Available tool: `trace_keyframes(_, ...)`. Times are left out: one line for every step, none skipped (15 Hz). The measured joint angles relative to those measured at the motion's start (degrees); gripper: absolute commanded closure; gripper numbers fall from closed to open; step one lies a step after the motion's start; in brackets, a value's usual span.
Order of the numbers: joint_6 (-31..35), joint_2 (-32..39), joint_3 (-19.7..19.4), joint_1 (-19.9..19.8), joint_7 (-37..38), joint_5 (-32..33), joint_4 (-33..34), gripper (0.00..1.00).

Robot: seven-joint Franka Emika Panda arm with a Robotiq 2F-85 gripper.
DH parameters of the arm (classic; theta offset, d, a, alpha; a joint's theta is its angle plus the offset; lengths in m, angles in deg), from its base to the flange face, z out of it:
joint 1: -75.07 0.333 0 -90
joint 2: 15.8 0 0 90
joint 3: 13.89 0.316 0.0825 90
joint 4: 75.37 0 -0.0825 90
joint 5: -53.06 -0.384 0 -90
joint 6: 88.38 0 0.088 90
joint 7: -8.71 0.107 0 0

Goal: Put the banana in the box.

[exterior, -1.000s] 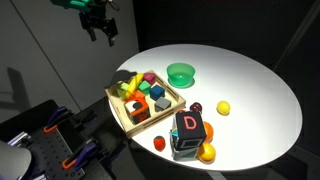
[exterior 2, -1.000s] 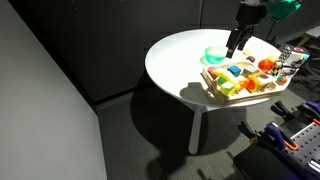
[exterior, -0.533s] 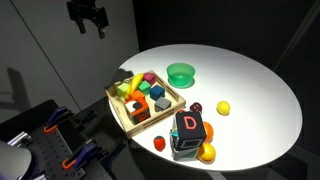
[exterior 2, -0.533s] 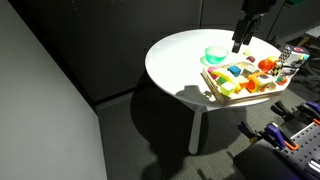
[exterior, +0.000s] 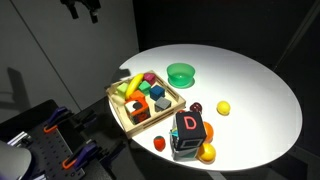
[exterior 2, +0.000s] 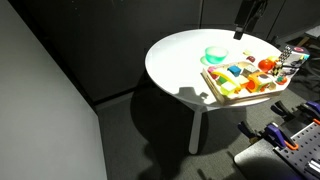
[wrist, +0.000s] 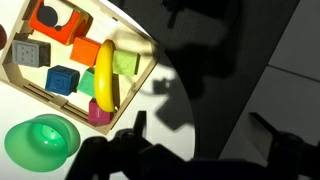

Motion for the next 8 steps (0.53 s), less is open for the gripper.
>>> trace_keyframes(-0.2, -0.3, 0.0, 0.0, 0.1, 0.0, 0.2, 0.0)
trace_keyframes(-0.4, -0.5, 0.0, 0.0, 0.1, 0.0, 0.4, 0.0)
trace_keyframes(-0.5, -0.7, 0.0, 0.0, 0.1, 0.0, 0.5, 0.0)
trace_keyframes(-0.5, -0.7, 0.0, 0.0, 0.1, 0.0, 0.5, 0.0)
trace_keyframes(-0.5, -0.7, 0.0, 0.0, 0.1, 0.0, 0.5, 0.0)
trace_keyframes(-0.5, -0.7, 0.0, 0.0, 0.1, 0.0, 0.5, 0.0)
trace_keyframes(-0.5, -0.7, 0.0, 0.0, 0.1, 0.0, 0.5, 0.0)
trace_keyframes(-0.5, -0.7, 0.0, 0.0, 0.1, 0.0, 0.5, 0.0)
